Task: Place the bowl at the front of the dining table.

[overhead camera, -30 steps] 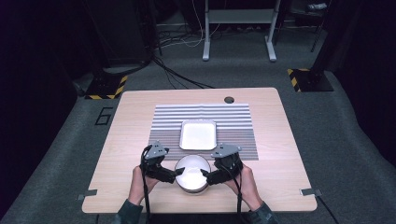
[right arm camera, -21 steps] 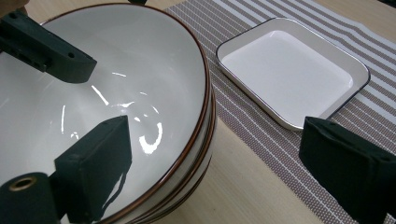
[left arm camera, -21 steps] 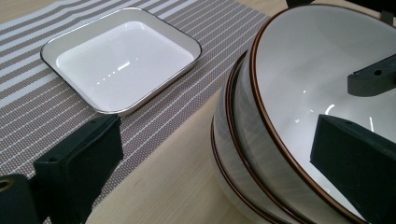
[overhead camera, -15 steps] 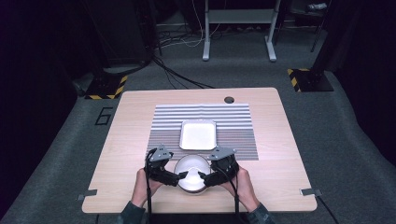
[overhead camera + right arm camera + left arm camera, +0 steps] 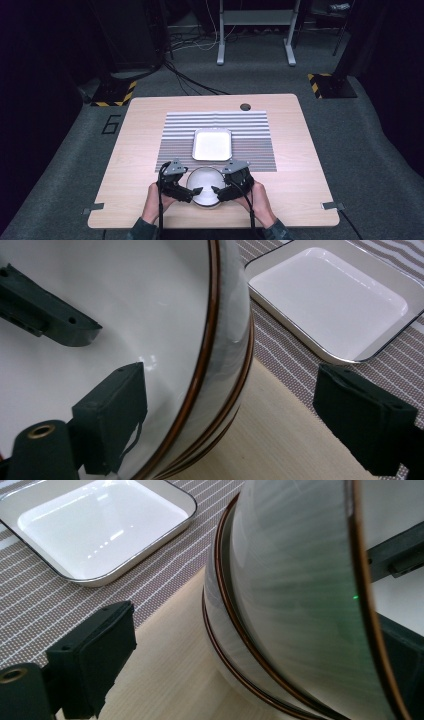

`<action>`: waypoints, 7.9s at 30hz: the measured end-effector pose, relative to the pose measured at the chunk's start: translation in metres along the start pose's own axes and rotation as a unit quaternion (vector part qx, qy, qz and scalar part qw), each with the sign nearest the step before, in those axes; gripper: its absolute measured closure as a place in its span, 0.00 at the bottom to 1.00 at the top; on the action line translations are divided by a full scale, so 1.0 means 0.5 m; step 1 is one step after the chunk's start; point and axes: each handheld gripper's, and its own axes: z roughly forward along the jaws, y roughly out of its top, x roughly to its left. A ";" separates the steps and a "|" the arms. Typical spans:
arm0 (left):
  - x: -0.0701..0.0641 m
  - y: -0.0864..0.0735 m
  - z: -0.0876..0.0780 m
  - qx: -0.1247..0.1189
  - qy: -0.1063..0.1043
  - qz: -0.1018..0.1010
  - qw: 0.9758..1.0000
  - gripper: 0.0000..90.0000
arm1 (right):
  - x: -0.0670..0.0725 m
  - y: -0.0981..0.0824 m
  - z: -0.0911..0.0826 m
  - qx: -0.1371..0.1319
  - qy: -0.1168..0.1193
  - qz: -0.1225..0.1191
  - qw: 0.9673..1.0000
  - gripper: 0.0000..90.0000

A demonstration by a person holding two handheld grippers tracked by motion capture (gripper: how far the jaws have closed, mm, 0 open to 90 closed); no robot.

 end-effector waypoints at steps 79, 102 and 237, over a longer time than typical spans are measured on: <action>-0.072 0.040 -0.048 -0.071 0.137 0.066 0.986 0.85 | 0.068 0.041 -0.058 -0.156 -0.127 -0.074 0.977 0.90; -0.070 0.080 -0.066 -0.084 0.141 0.081 0.983 0.86 | 0.053 0.052 -0.078 -0.186 -0.130 -0.068 0.971 0.90; 0.200 0.188 0.111 -0.031 0.094 -0.021 0.995 0.90 | -0.204 0.140 0.123 -0.109 -0.073 0.053 0.990 0.91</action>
